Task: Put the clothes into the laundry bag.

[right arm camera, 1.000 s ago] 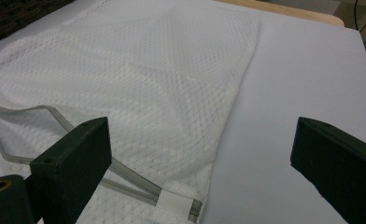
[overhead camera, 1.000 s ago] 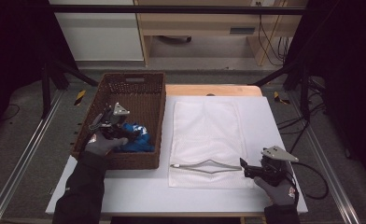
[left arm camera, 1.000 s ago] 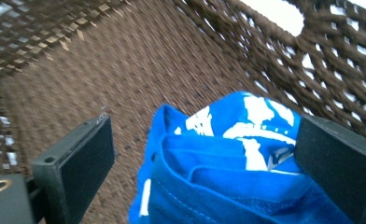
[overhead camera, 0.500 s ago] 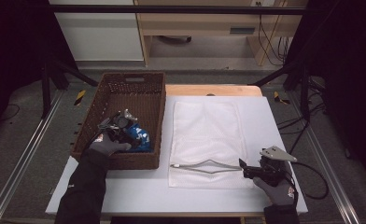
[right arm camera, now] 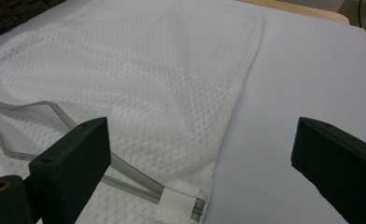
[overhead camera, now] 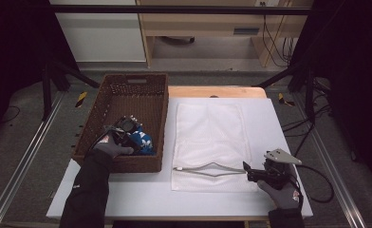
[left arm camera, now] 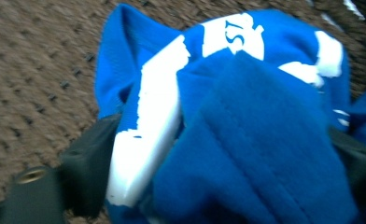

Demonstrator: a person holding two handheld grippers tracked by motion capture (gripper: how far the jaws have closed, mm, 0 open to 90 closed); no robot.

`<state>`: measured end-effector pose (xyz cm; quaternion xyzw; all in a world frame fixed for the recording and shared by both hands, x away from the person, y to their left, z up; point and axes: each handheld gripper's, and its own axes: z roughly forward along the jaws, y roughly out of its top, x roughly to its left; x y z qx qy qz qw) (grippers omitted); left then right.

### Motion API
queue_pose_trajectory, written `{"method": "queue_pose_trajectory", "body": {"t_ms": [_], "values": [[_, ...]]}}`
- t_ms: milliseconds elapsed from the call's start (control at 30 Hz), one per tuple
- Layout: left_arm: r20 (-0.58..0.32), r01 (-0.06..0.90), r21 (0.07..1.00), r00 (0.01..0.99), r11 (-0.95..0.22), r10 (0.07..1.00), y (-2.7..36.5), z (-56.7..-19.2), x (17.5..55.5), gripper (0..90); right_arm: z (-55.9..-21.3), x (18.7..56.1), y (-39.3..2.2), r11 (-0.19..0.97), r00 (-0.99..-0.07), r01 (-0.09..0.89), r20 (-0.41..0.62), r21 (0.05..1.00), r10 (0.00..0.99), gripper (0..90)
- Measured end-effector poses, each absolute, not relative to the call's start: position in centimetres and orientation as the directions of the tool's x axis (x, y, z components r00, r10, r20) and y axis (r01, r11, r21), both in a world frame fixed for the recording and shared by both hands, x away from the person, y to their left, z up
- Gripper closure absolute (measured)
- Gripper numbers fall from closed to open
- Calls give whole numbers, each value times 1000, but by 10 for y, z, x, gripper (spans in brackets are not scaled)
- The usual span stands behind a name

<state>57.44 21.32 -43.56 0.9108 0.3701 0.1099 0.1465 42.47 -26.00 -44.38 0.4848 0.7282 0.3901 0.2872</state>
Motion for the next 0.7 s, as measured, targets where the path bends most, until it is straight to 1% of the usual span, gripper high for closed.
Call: {"method": "queue_pose_trajectory", "body": {"t_ms": [67,200,367,500,700], "values": [[76,638,343,712,-689,698,213,-435,574,282,-444,425,-260,224,-364,481,-39,847,931,53],[69,639,334,716,-693,694,213,-434,572,421,-443,424,-260,224,-364,480,-40,848,931,54],[72,637,335,717,-694,693,214,-429,570,546,-444,424,-261,224,-363,482,-40,847,931,54],[79,634,361,710,-684,700,216,-426,568,592,-444,425,-261,225,-363,479,-42,848,931,54],[110,623,435,679,-650,725,220,-419,564,612,-444,424,-264,218,-356,482,-37,849,934,54]]}}
